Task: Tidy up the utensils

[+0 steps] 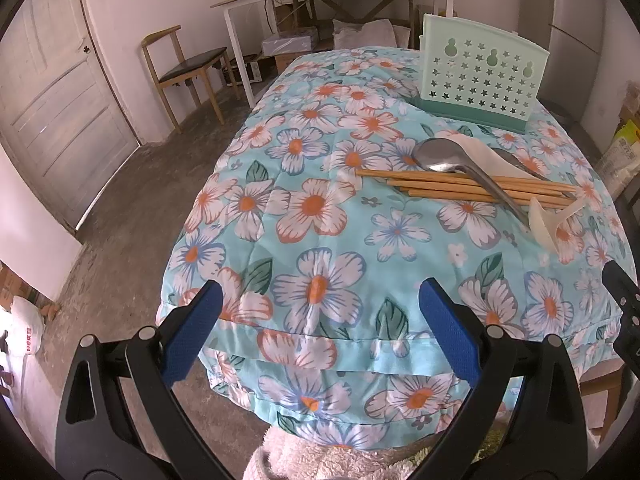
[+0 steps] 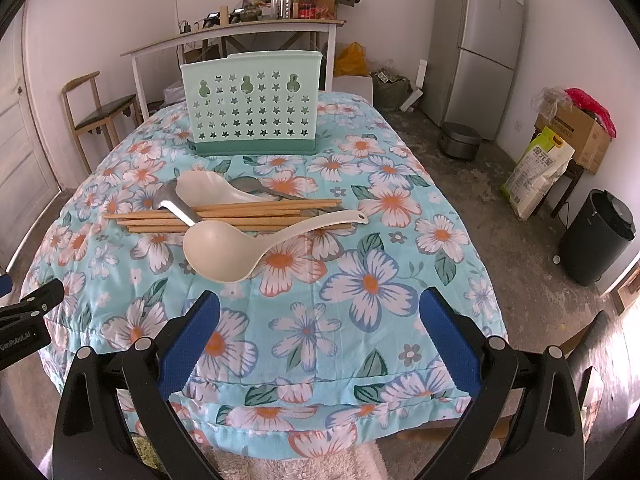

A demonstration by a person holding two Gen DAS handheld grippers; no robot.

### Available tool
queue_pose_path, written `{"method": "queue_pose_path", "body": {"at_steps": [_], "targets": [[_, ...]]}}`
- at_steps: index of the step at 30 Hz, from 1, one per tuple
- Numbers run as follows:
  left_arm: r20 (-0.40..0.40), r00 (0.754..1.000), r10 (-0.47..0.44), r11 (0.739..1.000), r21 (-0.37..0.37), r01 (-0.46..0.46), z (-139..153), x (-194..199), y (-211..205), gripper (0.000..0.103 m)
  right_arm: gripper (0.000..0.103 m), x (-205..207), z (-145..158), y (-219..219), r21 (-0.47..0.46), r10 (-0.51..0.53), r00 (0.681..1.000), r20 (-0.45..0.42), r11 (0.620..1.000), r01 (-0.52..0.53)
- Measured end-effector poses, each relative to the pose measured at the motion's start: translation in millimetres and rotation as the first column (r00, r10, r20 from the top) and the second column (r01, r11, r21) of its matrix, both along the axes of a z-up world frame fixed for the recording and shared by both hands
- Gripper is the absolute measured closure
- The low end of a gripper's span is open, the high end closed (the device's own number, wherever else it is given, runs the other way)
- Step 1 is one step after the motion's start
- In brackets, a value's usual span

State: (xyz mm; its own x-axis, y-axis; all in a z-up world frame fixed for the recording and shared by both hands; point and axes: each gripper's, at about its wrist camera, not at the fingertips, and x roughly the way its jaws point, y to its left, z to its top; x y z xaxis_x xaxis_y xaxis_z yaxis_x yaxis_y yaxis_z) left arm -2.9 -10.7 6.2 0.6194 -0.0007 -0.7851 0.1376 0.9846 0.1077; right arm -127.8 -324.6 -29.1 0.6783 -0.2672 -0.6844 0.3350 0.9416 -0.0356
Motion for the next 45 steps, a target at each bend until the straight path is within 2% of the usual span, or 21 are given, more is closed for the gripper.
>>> {"method": "queue_pose_path", "body": {"at_steps": [45], "targets": [[-0.006,1.0,-0.001,1.0,0.0,0.001,-1.9,1.2,9.0,0.008,0.006,0.0,1.0,0.3,0.004,0.001,1.0,0.003,1.0,-0.001]]}}
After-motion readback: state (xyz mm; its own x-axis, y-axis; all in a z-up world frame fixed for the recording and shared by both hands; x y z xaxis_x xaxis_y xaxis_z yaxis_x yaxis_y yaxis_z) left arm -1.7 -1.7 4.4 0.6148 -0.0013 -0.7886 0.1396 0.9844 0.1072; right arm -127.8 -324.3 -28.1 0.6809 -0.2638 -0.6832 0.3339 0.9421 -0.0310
